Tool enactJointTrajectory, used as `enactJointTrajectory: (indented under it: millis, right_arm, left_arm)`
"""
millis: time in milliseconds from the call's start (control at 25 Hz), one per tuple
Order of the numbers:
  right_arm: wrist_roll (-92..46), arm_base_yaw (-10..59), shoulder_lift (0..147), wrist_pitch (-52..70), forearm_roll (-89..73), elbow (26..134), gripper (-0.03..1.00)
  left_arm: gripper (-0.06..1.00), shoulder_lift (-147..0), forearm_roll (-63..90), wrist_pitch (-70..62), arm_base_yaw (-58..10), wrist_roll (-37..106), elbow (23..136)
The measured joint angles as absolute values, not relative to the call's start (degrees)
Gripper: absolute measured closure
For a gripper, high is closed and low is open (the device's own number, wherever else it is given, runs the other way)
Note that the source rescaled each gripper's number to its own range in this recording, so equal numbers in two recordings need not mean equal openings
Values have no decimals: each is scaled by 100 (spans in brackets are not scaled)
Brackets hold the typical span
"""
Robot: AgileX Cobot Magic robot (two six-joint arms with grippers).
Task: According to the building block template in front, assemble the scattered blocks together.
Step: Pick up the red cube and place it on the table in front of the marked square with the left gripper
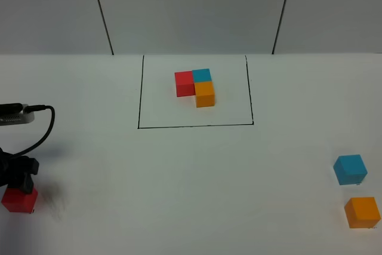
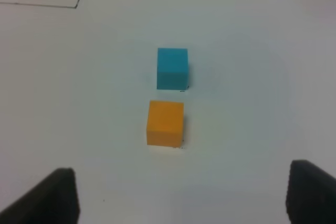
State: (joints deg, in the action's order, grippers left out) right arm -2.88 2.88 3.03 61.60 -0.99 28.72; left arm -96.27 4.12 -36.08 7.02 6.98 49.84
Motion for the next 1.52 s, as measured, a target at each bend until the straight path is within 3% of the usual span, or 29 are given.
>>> enactJointTrajectory:
  millis: [1400,1520]
  right_arm:
    - [-288,288,303,6160,-99,2872,33]
    - [-288,288,303,6160,-99,2872,33]
  left_arm:
    - [7,-10351,381,-3184,702,697,4984]
    - [12,-10351,381,-3184,702,692,4984]
